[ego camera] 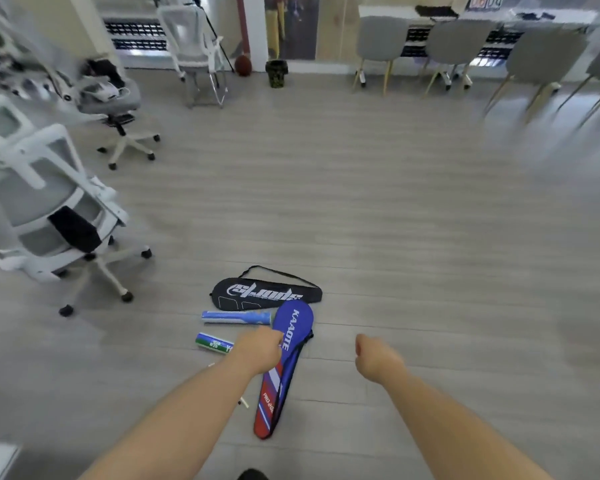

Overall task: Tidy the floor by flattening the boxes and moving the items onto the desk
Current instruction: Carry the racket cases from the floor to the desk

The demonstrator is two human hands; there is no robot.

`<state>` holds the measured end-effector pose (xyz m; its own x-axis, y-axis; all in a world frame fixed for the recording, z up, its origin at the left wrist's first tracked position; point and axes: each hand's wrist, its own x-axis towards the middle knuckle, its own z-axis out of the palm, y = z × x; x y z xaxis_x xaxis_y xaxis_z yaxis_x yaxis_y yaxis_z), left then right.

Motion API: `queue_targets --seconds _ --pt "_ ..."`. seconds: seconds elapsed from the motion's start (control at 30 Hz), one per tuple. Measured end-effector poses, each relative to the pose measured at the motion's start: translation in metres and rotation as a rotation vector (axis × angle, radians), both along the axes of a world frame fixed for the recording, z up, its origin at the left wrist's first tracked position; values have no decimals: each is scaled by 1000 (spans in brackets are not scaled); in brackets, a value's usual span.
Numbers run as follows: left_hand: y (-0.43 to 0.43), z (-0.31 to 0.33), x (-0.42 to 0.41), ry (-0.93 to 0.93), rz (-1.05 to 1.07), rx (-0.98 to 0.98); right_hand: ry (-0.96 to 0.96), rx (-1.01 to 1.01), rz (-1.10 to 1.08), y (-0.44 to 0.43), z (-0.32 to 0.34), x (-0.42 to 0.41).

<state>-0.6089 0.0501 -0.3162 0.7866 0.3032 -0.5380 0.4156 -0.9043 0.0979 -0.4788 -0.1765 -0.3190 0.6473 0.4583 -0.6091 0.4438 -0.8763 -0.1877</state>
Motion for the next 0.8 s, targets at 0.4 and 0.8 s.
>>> queue_targets --seconds 0.4,0.8 --pt "48 0 81 37 201 -2 31 14 116 78 1 126" --pt "120 -10 209 45 317 -35 35 -66 293 151 -5 277"
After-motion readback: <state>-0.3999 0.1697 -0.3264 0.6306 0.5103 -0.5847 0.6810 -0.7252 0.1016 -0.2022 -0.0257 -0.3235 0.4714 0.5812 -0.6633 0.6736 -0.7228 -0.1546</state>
